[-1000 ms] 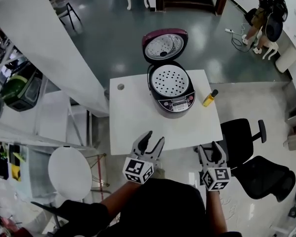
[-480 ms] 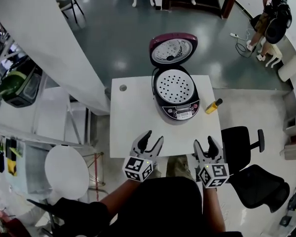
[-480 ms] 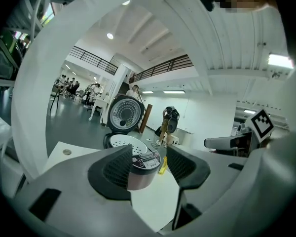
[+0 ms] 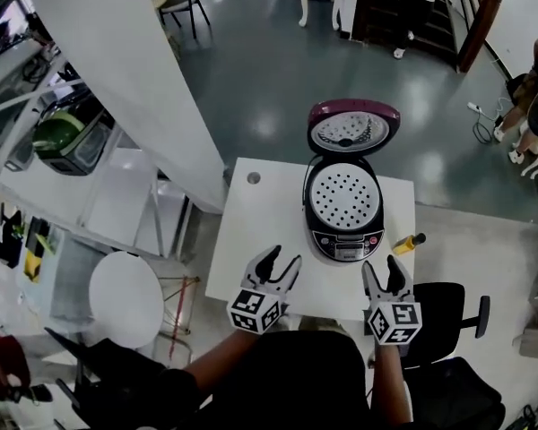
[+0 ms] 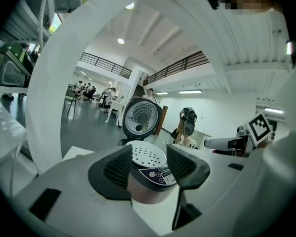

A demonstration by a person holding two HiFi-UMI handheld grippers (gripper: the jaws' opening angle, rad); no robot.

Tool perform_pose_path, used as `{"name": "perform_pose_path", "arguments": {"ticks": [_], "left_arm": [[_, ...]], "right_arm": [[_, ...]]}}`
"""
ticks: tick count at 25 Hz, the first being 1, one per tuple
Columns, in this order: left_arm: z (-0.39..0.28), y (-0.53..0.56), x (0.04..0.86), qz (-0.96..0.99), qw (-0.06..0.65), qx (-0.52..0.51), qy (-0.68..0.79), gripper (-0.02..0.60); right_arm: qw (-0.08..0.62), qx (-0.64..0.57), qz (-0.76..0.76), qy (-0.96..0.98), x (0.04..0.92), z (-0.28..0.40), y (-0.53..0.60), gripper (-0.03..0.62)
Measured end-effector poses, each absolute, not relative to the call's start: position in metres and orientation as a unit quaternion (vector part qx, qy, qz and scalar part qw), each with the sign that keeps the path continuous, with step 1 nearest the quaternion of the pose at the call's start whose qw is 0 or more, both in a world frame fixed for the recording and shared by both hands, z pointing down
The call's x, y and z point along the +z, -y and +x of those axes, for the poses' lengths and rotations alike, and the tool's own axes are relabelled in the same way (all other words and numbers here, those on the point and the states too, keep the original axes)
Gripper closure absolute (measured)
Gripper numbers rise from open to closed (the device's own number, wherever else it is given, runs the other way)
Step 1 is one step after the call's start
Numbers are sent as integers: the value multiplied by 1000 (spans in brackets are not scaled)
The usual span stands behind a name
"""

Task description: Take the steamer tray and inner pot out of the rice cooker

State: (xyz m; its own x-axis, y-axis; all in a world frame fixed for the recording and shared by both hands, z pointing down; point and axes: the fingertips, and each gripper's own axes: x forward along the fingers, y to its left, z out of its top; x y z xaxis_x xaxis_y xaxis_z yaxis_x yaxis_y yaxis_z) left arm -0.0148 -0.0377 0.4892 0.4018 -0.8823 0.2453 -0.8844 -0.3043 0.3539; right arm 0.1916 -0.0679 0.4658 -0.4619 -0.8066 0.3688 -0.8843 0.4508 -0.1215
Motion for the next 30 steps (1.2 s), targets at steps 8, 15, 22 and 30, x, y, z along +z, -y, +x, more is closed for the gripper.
{"name": "perform_pose_path", "arguments": {"ticks": [8, 15, 22, 30], "left_arm": [[3, 102, 506, 765, 256, -9, 591, 387], [13, 140, 527, 746, 258, 27, 613, 387], [5, 186, 552, 719, 268, 52, 639, 387], [19, 236, 591, 746, 273, 123, 594, 384]], "right_arm": [[142, 167, 462, 859, 485, 215, 135, 370], [167, 188, 431, 867, 511, 231, 179, 370], [186, 186, 402, 877, 537, 227, 230, 371], [252, 200, 411, 853, 596, 223, 272, 370]]}}
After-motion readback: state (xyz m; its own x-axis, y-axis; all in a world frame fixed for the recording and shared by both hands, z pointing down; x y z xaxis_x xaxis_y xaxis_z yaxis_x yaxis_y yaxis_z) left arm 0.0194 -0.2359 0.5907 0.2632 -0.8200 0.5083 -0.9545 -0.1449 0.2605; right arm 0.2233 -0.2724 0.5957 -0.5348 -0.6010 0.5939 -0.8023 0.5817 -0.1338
